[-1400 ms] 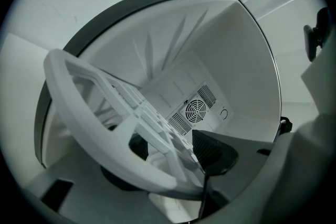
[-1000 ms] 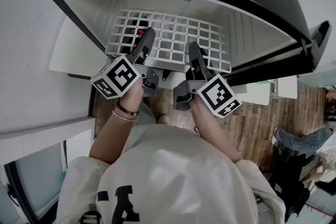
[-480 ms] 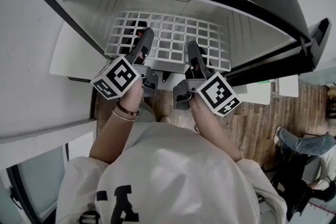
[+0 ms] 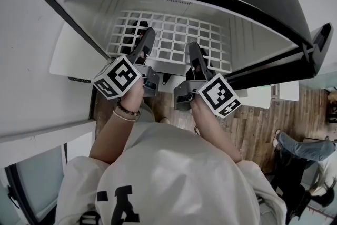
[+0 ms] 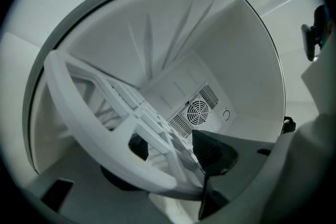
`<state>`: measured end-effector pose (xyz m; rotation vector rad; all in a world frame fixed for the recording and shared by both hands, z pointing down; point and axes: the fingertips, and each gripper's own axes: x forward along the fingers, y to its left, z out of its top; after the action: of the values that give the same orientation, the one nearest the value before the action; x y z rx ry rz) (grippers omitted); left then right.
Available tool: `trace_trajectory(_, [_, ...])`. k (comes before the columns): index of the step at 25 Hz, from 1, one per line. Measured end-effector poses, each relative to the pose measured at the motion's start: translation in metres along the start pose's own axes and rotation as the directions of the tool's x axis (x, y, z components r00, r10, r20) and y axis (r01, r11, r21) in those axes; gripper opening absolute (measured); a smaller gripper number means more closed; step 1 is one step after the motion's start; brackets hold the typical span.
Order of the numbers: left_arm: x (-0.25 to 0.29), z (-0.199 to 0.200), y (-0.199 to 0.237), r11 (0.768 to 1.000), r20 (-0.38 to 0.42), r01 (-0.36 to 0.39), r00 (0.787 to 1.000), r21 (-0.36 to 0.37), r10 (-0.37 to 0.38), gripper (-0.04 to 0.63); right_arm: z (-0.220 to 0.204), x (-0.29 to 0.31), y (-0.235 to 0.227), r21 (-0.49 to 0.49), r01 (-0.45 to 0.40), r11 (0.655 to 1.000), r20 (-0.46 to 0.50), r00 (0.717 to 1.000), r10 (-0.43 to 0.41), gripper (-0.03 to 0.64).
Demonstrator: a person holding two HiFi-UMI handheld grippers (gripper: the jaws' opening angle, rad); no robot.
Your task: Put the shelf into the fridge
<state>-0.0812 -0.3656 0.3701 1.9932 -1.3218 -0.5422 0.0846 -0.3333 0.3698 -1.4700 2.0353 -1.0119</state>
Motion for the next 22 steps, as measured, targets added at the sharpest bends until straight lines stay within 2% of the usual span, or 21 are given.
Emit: trace_trajectory(22, [0.0089, -0.0005, 0.0008, 1.0, -0.018, 0.007, 1.0, -0.014, -0.007, 0.258, 0.0042, 0.0079, -0.0031, 0.018, 0.009, 1.0, 0.012, 1.0, -0.009, 0.14])
